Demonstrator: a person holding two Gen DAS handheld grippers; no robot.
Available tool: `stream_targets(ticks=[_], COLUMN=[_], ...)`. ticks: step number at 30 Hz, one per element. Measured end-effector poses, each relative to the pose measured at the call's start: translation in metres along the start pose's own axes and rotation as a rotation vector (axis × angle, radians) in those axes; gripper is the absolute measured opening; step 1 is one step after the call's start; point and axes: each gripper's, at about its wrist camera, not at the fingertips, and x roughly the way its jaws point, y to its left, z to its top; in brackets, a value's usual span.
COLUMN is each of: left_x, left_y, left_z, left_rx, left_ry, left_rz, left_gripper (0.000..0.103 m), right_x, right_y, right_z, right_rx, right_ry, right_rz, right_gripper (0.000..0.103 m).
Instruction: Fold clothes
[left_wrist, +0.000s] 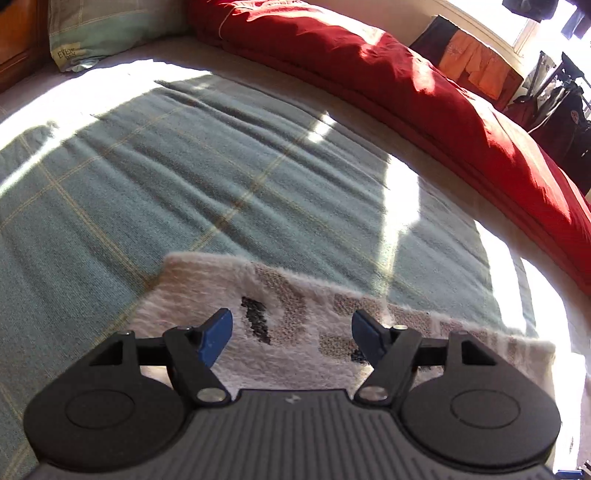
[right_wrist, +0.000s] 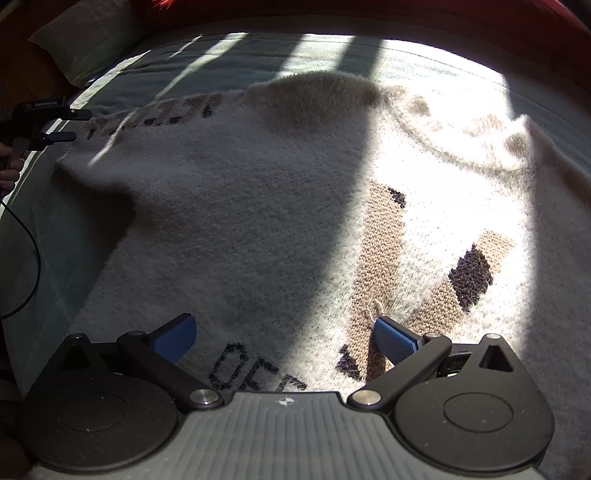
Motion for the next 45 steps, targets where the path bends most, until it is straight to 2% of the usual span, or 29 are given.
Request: stream_targets(ticks=[3, 6, 9, 12, 16, 19, 21, 24, 26, 27, 29, 30, 34, 36, 38, 41, 45], left_x=[0.017, 0.023, 0.007, -0.012, -0.027, -0.031, -0.033, -0.033, -0.027, -0.023, -0.017, -0.017, -0.027, -0.037, -0.050, -0.053, -0.018], left_y=[0.005, 0.026, 0.018, -0.013, -0.083, -0.139, -0.171, -0.201, -0.201, -0.193, -0.169, -0.160, -0.165, -0.175, -0.191, -0.228, -0.282], left_z=[0.004, 0.012, 0.018, 0.014, -0.017, -0.056, -0.083, -0.122, -0.142, -0.145, -0.141, -0.139, -0.139, -0.132, -0.120, -0.096, -0.077], left_rx=[0.042, -0.030, -0.039, 0.007, 0.175, 0.351, 0.503, 0.730, 0.817, 0.808, 0.715, 0.683, 0.772, 0.772, 0.759, 0.703, 0.593], left_ry=[-0.016, -0.032, -0.069, -0.092, -0.075, -0.068, -0.073, -0.092, -0.077, -0.057, -0.016, -0.004, 0.055, 0.069, 0.013, -0.024, 0.022], left_rz=[0.111, 0.147, 0.146, 0.044, -0.093, -0.180, -0.227, -0.239, -0.197, -0.182, -0.188, -0.187, -0.116, -0.128, -0.185, -0.322, -0.477], left_gripper=[0.072, 0.072, 0.071, 0.071, 0.072, 0.072, 0.072, 0.074, 0.074, 0.075, 0.088, 0.090, 0.088, 0.085, 0.085, 0.087, 0.087], right_x=[0.001, 0.002, 0.003, 0.007, 0.011, 0.014, 0.016, 0.017, 0.017, 0.017, 0.017, 0.016, 0.013, 0.010, 0.003, -0.015, -0.023], right_y=[0.001, 0.001, 0.003, 0.007, 0.014, 0.018, 0.021, 0.024, 0.024, 0.024, 0.024, 0.023, 0.021, 0.023, 0.024, 0.022, 0.005], right_z=[0.000, 0.000, -0.001, -0.001, -0.003, -0.005, -0.006, -0.007, -0.007, -0.008, -0.009, -0.009, -0.009, -0.006, 0.000, 0.007, 0.013], right_rx=[-0.011, -0.024, -0.036, -0.043, -0.058, -0.078, -0.099, -0.118, -0.121, -0.123, -0.128, -0.131, -0.150, -0.161, -0.158, -0.131, -0.063], right_ry=[0.005, 0.007, 0.009, 0.005, -0.002, -0.009, -0.008, -0.007, -0.009, -0.010, -0.014, -0.017, -0.021, -0.001, 0.004, -0.062, -0.087], right_rz=[-0.003, -0.002, -0.013, -0.038, -0.082, -0.110, -0.125, -0.138, -0.137, -0.135, -0.131, -0.128, -0.121, -0.125, -0.129, -0.142, -0.190], right_gripper=[0.103, 0.103, 0.103, 0.103, 0.103, 0.103, 0.103, 0.103, 0.103, 0.103, 0.103, 0.103, 0.103, 0.103, 0.103, 0.103, 0.103])
